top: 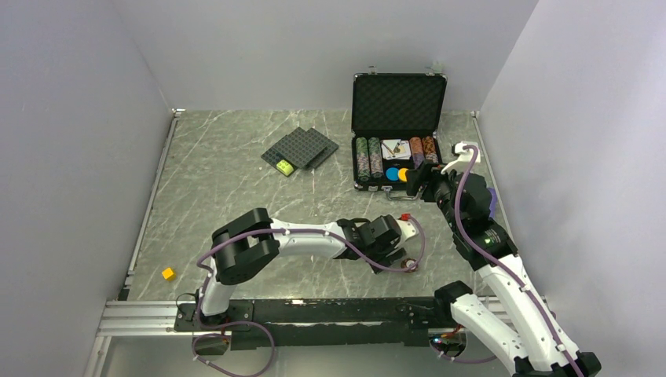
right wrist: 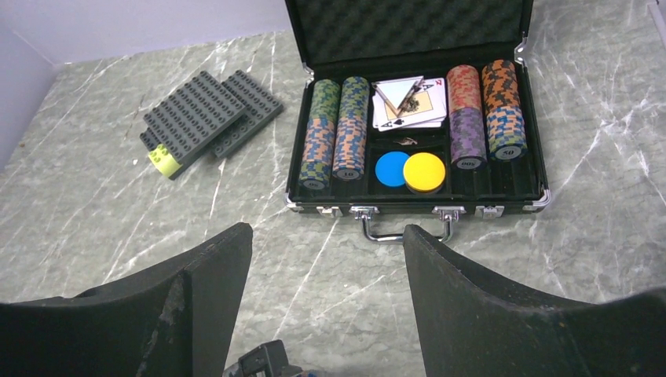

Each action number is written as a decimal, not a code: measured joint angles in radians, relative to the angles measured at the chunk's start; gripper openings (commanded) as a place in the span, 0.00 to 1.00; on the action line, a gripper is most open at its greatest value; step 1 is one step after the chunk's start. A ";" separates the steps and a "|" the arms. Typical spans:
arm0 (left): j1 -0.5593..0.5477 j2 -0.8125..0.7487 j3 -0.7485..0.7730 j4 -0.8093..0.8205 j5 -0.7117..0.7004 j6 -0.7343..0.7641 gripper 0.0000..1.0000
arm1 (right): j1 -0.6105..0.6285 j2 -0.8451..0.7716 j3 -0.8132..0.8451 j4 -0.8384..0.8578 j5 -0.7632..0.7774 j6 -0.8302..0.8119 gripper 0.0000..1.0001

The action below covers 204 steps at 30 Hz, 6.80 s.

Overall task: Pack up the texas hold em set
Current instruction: Pick up the poker chip from the center of the board, then place the poker chip in the chip case.

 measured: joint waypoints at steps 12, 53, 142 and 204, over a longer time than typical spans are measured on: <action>0.005 0.000 -0.013 0.007 -0.005 0.014 0.80 | 0.000 0.026 0.000 0.000 -0.018 0.000 0.75; 0.019 0.047 0.037 -0.021 0.024 -0.026 0.15 | 0.000 0.018 0.000 -0.008 -0.022 0.000 0.76; 0.189 -0.737 -0.373 -0.098 0.223 0.291 0.99 | 0.113 0.351 -0.106 0.255 -0.787 0.251 0.00; 0.441 -0.847 -0.372 -0.098 0.277 0.127 0.99 | 0.080 1.137 0.374 0.086 -0.049 -1.172 0.29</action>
